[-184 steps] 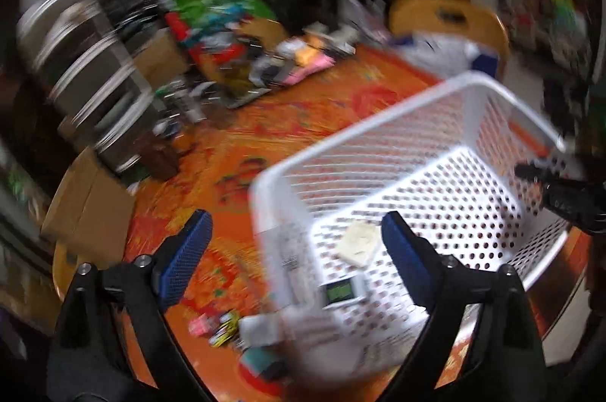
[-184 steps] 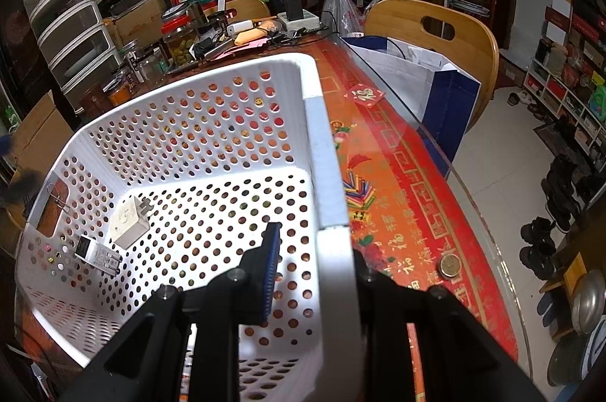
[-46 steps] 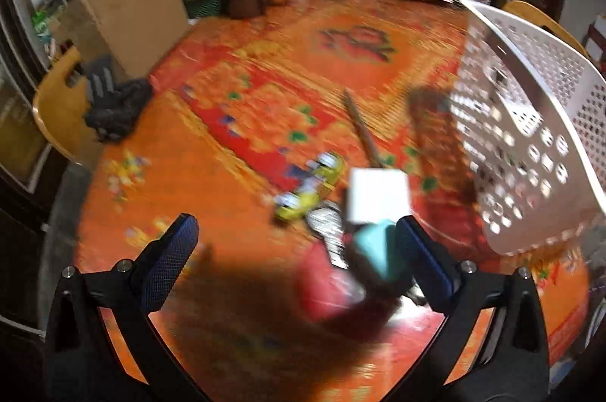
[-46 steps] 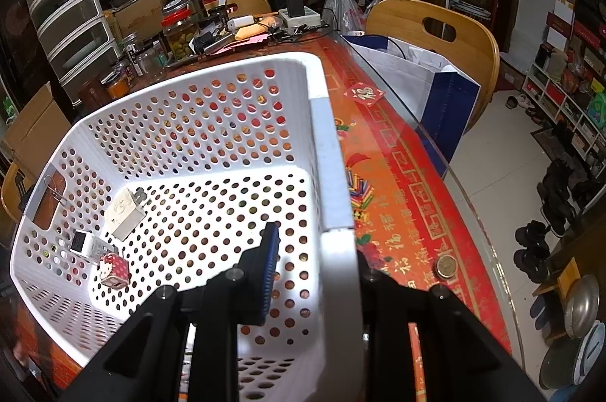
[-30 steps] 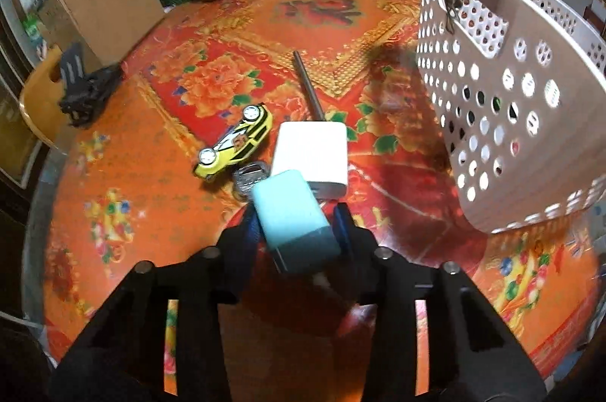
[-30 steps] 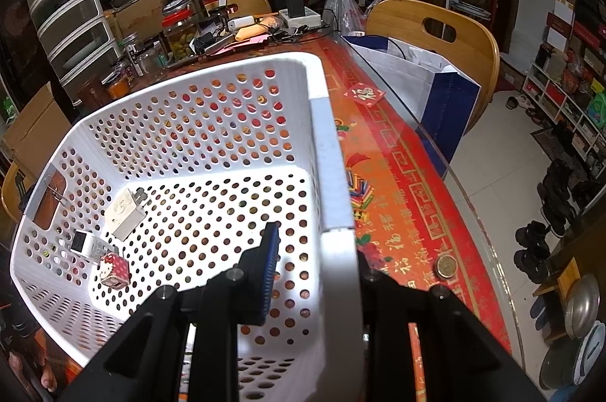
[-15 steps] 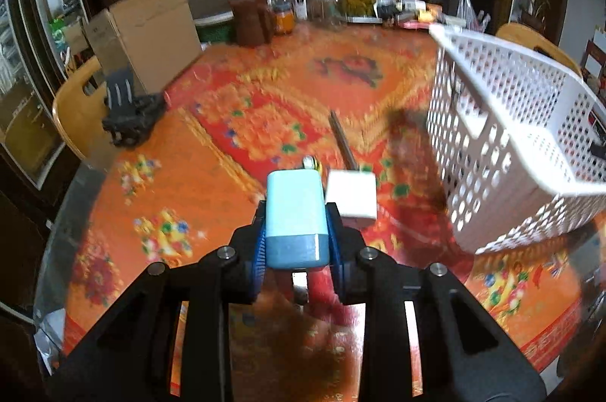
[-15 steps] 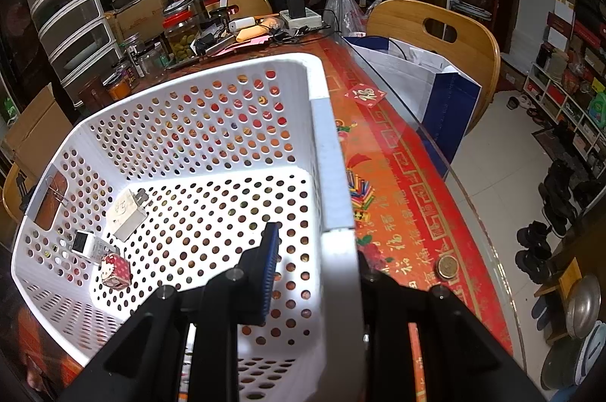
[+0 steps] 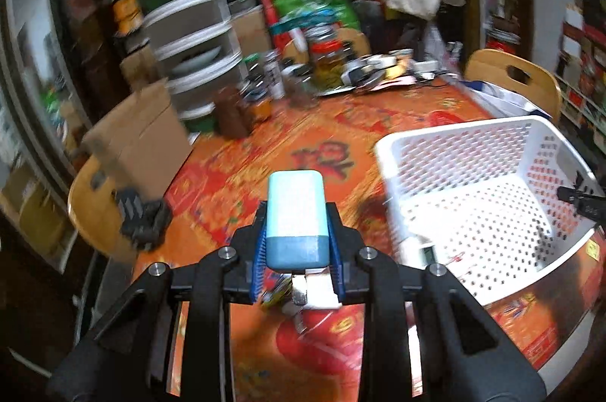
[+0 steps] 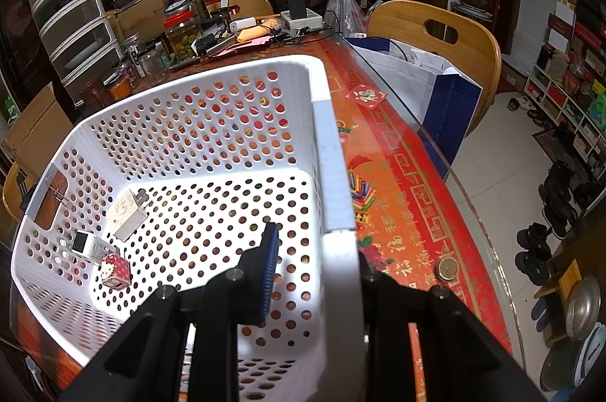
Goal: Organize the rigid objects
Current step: 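Carry the light-blue charger over the basket and lower it inside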
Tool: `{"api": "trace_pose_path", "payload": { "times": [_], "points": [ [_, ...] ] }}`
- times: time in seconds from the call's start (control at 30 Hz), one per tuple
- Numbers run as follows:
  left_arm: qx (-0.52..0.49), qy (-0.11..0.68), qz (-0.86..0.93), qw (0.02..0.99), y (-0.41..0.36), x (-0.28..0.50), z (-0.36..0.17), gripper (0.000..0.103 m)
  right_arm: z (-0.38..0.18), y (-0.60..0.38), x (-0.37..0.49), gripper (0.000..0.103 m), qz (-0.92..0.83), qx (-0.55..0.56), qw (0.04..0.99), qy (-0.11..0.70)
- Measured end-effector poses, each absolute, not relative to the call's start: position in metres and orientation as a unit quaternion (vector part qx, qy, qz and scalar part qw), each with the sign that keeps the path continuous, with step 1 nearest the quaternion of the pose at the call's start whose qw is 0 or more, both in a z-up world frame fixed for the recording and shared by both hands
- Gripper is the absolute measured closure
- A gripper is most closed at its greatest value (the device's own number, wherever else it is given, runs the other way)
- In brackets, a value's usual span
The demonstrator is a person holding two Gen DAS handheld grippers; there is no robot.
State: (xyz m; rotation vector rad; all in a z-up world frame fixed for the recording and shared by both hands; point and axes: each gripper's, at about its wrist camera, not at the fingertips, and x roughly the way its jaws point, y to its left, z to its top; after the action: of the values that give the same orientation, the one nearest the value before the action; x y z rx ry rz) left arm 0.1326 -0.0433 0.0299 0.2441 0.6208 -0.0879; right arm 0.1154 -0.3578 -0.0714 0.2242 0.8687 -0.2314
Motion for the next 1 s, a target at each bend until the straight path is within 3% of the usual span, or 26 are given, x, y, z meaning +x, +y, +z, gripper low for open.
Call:
{"api": "trace_pose_path", "payload": {
  "times": [0.17, 0.3, 0.43, 1.0],
  "points": [
    [0.170, 0.327, -0.131, 0.920, -0.120, 0.141, 0.043, 0.078, -0.071, -0.357, 0.116, 0.078, -0.112, 0.110, 0.895, 0.417],
    [0.226, 0.383, -0.174, 0.879, -0.187, 0.166, 0.014, 0.078, -0.072, -0.358, 0.114, 0.078, -0.110, 0.111, 0.896, 0.417],
    [0.301, 0.385, -0.172, 0.855, -0.228, 0.176, -0.013, 0.078, -0.072, -0.358, 0.115, 0.078, -0.108, 0.109, 0.895, 0.419],
    [0.406, 0.419, -0.173, 0.794, -0.278, 0.209, -0.071, 0.078, -0.072, -0.359, 0.113, 0.077, -0.104, 0.114, 0.897, 0.415]
  ]
}}
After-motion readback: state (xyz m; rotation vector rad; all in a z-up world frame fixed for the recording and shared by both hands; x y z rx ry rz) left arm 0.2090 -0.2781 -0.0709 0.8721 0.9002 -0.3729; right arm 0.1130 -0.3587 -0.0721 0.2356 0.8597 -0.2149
